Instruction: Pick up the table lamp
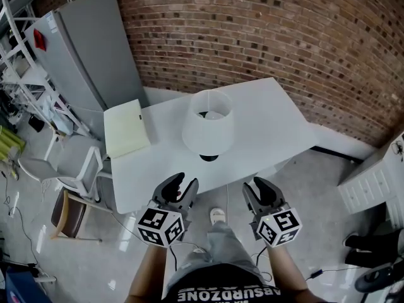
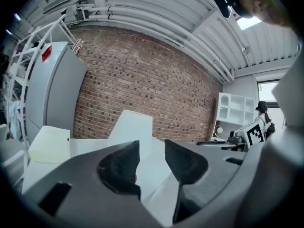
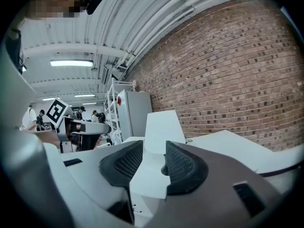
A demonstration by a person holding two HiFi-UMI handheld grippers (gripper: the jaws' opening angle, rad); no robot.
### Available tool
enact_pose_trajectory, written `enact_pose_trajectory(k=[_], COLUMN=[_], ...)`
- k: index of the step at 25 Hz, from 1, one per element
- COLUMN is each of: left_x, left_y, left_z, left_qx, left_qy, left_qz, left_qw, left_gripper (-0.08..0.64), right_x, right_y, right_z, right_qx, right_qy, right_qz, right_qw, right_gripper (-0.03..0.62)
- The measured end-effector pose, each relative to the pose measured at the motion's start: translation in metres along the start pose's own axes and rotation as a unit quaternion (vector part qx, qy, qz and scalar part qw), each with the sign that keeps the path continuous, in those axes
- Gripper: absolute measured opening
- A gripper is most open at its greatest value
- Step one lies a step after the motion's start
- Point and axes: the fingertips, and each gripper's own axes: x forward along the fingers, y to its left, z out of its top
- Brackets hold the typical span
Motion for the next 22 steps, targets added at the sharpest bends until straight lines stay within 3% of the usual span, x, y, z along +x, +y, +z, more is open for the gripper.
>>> enact_pose_trajectory(k=[10, 22], left_x=[0.037, 0.091], left_y=[0.043, 0.1], left_z=[0.007, 0.008], left_qx=[-0.009, -0.064], left_qy=[0.025, 0.051], left_qz=[0.0, -0.003], left_qw=[0.9996, 0.9966], left_gripper=[0.179, 0.202], right_x=[0.053, 0.117], right_y=[-0.027, -0.068], right_z=[0.011, 0.01], right_qx=[0.035, 0.098], right_qy=[0.0, 0.028], right_qz=[0.016, 0.041], right_qw=[0.999, 0.994], right_gripper=[0.175, 0.219])
